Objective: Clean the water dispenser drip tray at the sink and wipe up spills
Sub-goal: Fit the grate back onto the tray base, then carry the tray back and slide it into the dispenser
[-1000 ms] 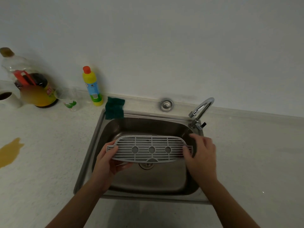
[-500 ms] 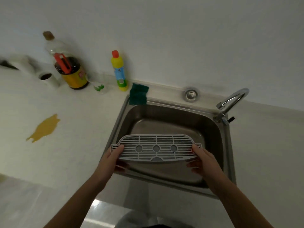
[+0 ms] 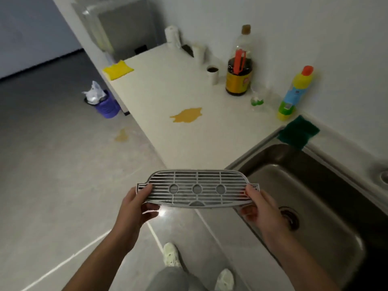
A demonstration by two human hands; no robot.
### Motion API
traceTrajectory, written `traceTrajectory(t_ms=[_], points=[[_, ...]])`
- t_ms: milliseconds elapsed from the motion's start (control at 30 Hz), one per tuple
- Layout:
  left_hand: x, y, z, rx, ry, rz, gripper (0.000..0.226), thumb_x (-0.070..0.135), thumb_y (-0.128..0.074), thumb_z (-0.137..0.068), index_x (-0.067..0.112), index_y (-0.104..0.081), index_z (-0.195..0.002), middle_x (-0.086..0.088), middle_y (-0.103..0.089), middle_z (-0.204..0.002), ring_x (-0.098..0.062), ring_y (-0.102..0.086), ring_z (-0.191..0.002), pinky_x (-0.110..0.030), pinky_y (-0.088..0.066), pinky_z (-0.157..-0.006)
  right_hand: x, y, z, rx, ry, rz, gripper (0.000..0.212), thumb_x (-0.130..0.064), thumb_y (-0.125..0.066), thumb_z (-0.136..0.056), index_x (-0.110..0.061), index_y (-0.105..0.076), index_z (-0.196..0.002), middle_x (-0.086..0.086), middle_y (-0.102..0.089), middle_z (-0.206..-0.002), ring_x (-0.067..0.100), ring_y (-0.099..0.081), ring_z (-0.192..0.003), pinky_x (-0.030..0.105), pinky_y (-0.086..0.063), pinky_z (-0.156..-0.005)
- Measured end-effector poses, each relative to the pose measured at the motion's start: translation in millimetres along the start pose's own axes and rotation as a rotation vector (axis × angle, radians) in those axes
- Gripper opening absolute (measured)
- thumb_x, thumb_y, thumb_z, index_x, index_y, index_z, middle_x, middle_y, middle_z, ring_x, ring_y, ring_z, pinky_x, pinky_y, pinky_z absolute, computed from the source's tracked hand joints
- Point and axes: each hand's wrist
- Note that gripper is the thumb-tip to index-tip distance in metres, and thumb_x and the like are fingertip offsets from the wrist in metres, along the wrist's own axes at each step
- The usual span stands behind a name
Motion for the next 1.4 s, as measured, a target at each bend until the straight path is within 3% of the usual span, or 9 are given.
traceTrajectory(t_ms=[200,433,667,1167,1400], points=[[-1,115,18,0.197,0.007,0.170,0.023,0.040,-0.065,-0.098,0.021,-0.069,-0.108,-0.005,-0.074,-0.090,-0.019,-0.069,-0.071,-0.032,-0.057,-0.063,-12,-124,-16,-0.190,0.025,0.182,0.018,-0.052,-0.068,-0.093,-0.036,-0.077,-0.094,0.003,-0.080,-0.094,0.019,-0.074,-0.068,0.031,-0.055,-0.056],[-9,258,9,0.403,0.030,0.240,0.027,0.043,-0.064,-0.098,0.019,-0.069,-0.109,-0.004,-0.076,-0.093,-0.020,-0.072,-0.076,-0.035,-0.057,-0.070,-4,-297,-30,-0.349,0.033,0.359,0.030,-0.044,-0.061,-0.100,-0.017,-0.075,-0.104,0.011,-0.079,-0.093,0.024,-0.072,-0.070,0.035,-0.055,-0.061],[18,365,-31,0.497,0.044,0.258,0.029,0.042,-0.061,-0.100,0.017,-0.068,-0.113,-0.001,-0.077,-0.091,-0.019,-0.072,-0.076,-0.037,-0.057,-0.073,0,-430,-50,-0.430,0.008,0.453,0.033,-0.048,-0.058,-0.101,-0.019,-0.073,-0.107,0.007,-0.080,-0.096,0.023,-0.074,-0.075,0.037,-0.055,-0.066],[142,501,-248,0.612,0.064,0.289,0.022,0.041,-0.064,-0.099,0.022,-0.069,-0.110,0.002,-0.075,-0.089,-0.015,-0.070,-0.069,-0.029,-0.055,-0.063,-58,-671,-229,-0.516,-0.049,0.466,0.030,-0.051,-0.058,-0.099,-0.028,-0.076,-0.108,0.005,-0.080,-0.098,0.019,-0.074,-0.071,0.027,-0.055,-0.057],[210,560,-364,0.571,0.033,0.284,0.039,0.043,-0.065,-0.098,0.012,-0.064,-0.121,0.011,-0.065,-0.073,-0.004,-0.058,-0.055,-0.032,-0.050,-0.068,-101,-773,-313,-0.501,-0.091,0.481,0.035,-0.052,-0.057,-0.100,-0.025,-0.074,-0.114,0.007,-0.081,-0.099,0.019,-0.071,-0.070,0.028,-0.057,-0.058]])
Point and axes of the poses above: each hand's wrist, its own z-axis away from the middle knuckle, its own y-axis out of the back of the hand, x = y × z
